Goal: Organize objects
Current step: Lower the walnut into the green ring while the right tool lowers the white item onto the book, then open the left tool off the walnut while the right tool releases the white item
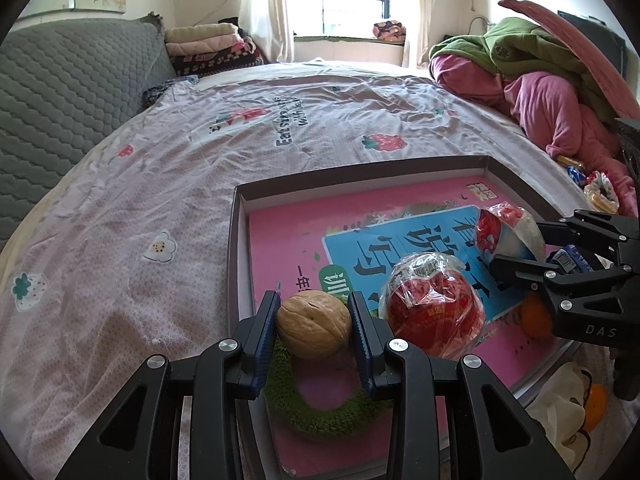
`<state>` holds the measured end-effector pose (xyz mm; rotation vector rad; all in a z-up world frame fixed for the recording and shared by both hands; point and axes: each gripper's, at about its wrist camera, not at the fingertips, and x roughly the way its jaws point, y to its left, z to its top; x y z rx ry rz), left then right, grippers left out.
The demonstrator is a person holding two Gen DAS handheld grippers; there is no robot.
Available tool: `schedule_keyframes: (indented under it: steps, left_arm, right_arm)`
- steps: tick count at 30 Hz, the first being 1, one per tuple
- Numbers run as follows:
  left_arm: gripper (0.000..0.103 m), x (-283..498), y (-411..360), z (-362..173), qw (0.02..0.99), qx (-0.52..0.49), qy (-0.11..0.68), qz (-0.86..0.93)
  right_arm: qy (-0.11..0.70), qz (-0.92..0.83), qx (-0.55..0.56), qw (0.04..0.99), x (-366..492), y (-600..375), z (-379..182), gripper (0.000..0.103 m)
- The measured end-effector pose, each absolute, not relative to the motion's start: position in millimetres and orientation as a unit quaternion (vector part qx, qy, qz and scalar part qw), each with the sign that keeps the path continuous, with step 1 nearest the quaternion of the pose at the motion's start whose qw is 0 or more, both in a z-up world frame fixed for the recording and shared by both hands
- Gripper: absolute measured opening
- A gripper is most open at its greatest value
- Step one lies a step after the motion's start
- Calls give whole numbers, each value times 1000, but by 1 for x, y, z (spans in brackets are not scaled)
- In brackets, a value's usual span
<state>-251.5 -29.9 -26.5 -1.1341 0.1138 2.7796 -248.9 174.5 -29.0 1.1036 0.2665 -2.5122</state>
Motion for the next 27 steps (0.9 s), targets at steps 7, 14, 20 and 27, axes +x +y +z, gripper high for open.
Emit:
schedule_keyframes:
  steps: [7,14,20,27]
  left_arm:
    - [35,-251,-29,-28,69,-379,35,922]
    - [35,-251,-30,-28,67,-381,31,922]
    - [44,-252,-32,-26,69,-381,23,922]
    - [44,-251,-33,-23,65,-376,23,924]
  right_arm:
    - [97,-894,396,185,-249,174,-29,54]
    - [100,-899,387,179,-246,175,-22,59]
    - [99,-901,380,184,-243,175,-16,59]
    - [98,-903,375,187,-239,174,-11,59]
